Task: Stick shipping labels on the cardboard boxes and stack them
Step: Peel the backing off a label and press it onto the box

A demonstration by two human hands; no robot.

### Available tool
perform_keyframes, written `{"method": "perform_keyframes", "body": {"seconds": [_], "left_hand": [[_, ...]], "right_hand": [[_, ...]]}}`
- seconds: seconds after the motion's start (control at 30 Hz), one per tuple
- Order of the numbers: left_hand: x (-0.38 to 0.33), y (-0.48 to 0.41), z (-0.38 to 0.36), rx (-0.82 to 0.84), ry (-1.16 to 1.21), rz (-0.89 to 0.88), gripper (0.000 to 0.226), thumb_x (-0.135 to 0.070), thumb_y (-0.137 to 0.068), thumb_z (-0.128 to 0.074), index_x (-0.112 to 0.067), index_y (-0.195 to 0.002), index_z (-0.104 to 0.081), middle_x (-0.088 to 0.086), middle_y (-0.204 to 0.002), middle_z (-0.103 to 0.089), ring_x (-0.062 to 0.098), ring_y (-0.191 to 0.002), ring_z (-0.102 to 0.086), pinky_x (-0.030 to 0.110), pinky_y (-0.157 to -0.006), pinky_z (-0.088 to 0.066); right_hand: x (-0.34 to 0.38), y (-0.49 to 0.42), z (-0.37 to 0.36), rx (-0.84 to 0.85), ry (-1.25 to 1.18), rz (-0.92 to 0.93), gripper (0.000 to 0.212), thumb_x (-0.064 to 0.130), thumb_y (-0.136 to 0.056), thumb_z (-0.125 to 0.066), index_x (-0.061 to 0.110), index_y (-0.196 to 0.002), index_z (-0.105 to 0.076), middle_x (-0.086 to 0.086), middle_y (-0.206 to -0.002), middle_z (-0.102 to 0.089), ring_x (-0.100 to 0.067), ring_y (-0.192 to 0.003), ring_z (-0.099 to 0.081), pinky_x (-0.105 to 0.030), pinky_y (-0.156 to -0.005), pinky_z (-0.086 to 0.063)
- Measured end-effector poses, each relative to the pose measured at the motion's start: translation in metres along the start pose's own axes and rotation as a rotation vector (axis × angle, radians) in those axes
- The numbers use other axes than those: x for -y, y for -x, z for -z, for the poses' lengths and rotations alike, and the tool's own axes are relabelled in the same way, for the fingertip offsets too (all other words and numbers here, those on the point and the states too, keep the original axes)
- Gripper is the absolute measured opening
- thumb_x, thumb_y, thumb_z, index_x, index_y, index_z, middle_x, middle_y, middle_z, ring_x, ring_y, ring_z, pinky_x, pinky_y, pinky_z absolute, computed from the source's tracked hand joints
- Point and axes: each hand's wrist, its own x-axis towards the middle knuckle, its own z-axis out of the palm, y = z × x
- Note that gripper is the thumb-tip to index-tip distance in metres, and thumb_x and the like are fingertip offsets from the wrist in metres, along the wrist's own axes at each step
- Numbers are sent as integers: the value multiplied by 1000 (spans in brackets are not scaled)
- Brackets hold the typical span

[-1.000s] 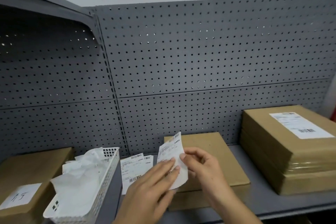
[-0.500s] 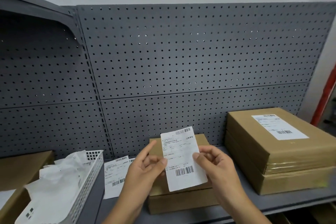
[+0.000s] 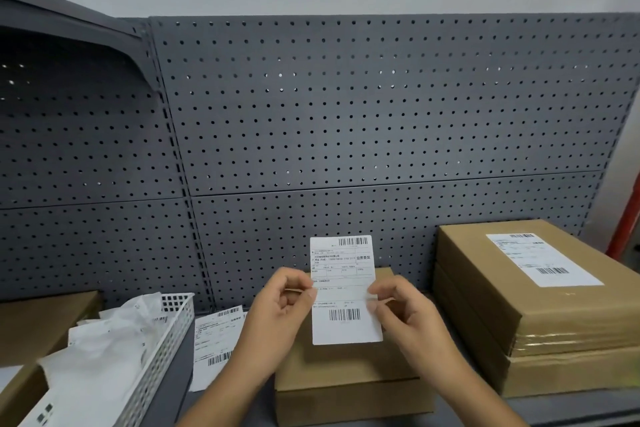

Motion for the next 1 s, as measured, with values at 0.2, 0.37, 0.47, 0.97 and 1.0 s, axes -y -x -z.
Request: {"method": "perform_keyframes", "body": {"seconds": [0.2,0.37,0.47,0.97,1.0], "left_hand": [[5,-16,-5,-8,-8,63,15,-15,-97,-70,-24,-102,-80,-10,-109,-76,2,-99,-71,16,-88,-54],[21,-29,-8,12,16,164,22,-14,-83,-86,-22,-103,-81,3,-106,-76,12,-91,-74,19,-79,-56],[32,-32,-11,25,0,206,29,-11,-79,-89,-19,-106,-79,3,-98,-78,19,-92,-74,16,-76,-55],[55,-37,-7,132,-134,207,40,-17,-73,-94,-24,-108,-78,0,-92,-75,0,-73,-63,11,-71,-49],[56,-37,-7,135,-137,204,39,-16,-73,-94,-24,-109,-78,1,-92,-75,0,-73,-63,11,-71,-49]], "right_hand": [[-15,-25,11,158,136,-59,21,18,-95,-73,34,-107,-77,-3,-100,-72,-30,-88,-68,-28,-70,-50],[-24,-34,14,155,182,-88,22,16,-91,-78,30,-108,-76,8,-92,-72,-15,-79,-66,-17,-69,-49],[-30,-37,16,186,214,-106,24,14,-89,-79,26,-109,-75,22,-81,-70,1,-72,-60,-13,-68,-47],[-54,-44,20,214,216,-130,29,12,-82,-86,25,-105,-77,-6,-93,-74,-1,-76,-63,-15,-74,-49],[-54,-44,20,221,223,-131,29,12,-82,-86,25,-106,-77,-7,-93,-74,-1,-76,-63,-15,-74,-49]]}}
